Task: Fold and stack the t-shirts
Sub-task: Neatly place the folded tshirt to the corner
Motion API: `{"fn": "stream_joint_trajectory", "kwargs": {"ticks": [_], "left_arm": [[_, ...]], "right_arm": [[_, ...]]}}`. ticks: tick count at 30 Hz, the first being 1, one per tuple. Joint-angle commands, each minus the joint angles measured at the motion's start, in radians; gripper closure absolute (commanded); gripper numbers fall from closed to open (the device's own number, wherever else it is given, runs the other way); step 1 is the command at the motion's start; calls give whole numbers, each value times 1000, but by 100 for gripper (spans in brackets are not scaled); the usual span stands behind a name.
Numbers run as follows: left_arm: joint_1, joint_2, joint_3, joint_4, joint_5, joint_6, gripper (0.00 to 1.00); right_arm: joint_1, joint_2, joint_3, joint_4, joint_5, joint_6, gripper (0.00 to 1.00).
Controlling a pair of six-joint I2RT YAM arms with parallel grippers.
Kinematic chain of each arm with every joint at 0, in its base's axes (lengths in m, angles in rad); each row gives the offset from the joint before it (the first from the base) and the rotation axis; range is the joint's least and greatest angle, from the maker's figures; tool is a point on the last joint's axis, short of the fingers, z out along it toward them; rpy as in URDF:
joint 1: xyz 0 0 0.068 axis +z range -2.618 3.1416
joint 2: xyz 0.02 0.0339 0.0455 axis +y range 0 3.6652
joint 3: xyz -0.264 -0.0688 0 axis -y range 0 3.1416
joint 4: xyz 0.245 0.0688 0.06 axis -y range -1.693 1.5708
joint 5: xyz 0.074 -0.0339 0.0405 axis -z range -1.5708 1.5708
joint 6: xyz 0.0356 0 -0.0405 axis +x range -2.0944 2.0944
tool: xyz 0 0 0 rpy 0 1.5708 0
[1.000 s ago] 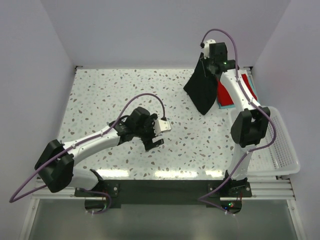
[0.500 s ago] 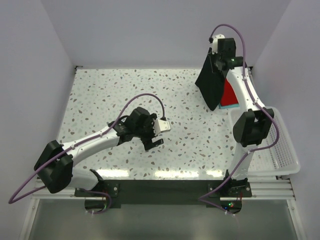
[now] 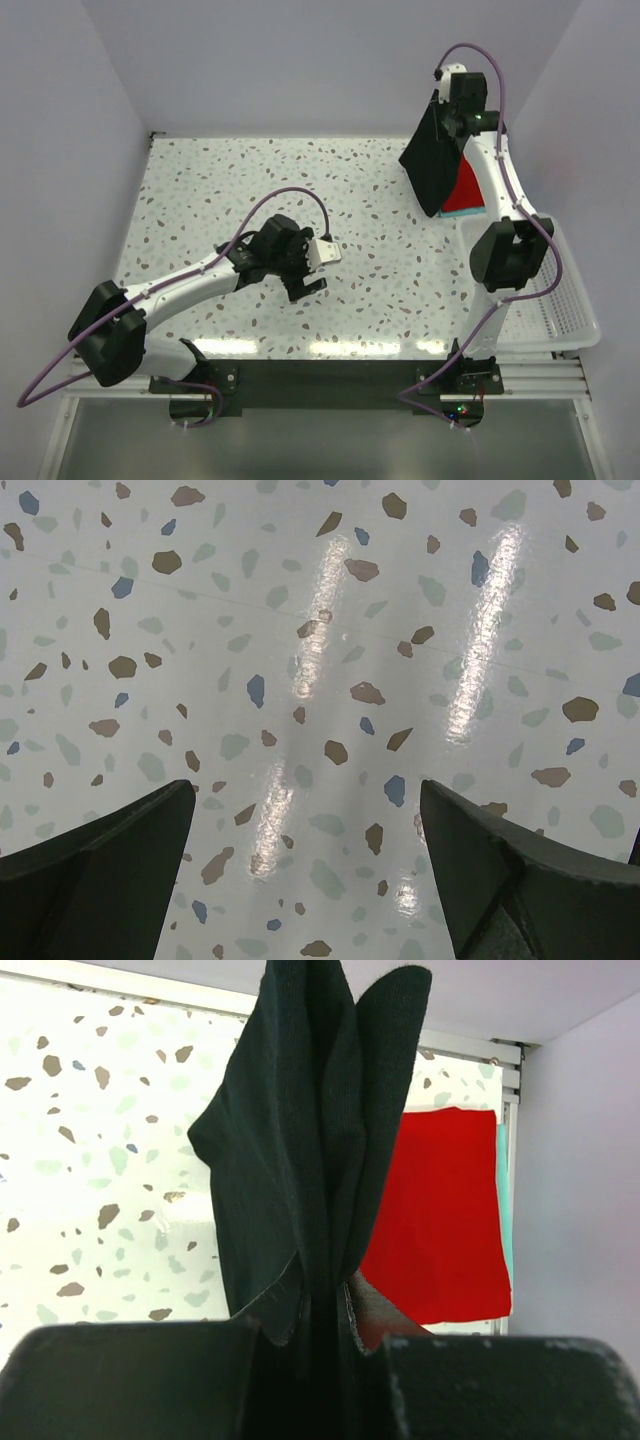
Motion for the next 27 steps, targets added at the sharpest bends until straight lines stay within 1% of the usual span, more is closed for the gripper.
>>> {"fn": "stream_joint_trajectory", "kwargs": {"ticks": [1, 13, 14, 27], "left_arm": [[8, -2, 27, -6, -7, 15, 0], [8, 5, 39, -28, -13, 19, 0], [8, 5, 40, -33, -14, 21, 0], [8, 25, 68, -76, -27, 29, 0]], "right_arm": [[-25, 2, 43, 73, -9, 6, 100], [-84, 5, -55, 192, -10, -1, 100], [-112, 6, -60, 200, -12, -3, 100], [-209, 37, -161, 326, -10, -23, 100]]}}
